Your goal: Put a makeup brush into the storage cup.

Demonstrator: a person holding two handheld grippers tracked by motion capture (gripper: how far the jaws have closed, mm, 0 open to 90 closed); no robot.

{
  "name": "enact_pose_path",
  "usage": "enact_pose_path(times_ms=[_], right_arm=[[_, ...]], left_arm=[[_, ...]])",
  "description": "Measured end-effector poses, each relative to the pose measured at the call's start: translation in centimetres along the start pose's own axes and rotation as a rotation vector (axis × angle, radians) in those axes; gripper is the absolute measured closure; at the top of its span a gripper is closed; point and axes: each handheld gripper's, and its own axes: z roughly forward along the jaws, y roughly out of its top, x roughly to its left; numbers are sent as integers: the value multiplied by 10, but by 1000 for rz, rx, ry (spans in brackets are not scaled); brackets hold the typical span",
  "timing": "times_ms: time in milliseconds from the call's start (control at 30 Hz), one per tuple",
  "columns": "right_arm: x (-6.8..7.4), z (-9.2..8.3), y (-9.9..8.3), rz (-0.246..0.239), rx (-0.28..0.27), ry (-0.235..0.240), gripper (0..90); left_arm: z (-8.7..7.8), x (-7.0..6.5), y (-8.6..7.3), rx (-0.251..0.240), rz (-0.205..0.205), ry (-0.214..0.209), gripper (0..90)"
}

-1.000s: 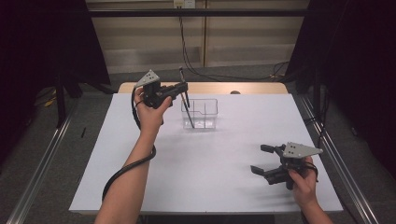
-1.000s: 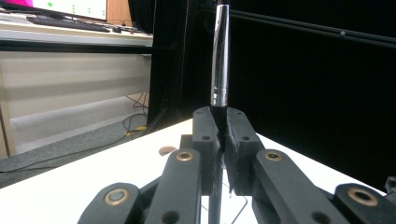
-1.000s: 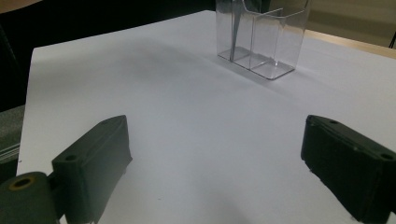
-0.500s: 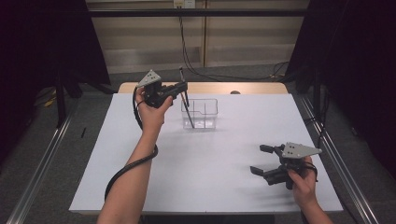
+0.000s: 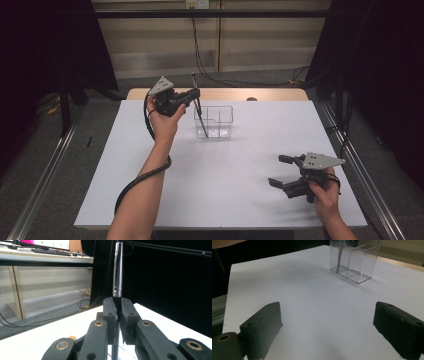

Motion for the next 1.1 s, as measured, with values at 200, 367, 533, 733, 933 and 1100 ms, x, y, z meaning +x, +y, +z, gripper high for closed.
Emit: enact_pose_path(times_ms=[200, 367, 533, 733, 933, 1100], right_arm=[[0, 0, 0, -5, 2, 1, 78], [1, 1, 1, -6, 6, 1, 78], [1, 1, 0, -5, 3, -1, 78], [1, 0, 1, -6, -1, 4, 78], [1, -1, 1, -4, -4, -2, 78], [1, -2, 1, -5, -7, -2, 78]], left_arm=[[1, 0, -2, 0, 3, 5, 837], [0, 1, -4, -3, 3, 15, 836], [-1, 2, -6, -2, 1, 20, 836], [-2, 2, -9, -1, 0, 28, 836], [-2, 2, -12, 12, 9, 31, 836], [-1, 3, -14, 19, 10, 31, 834]])
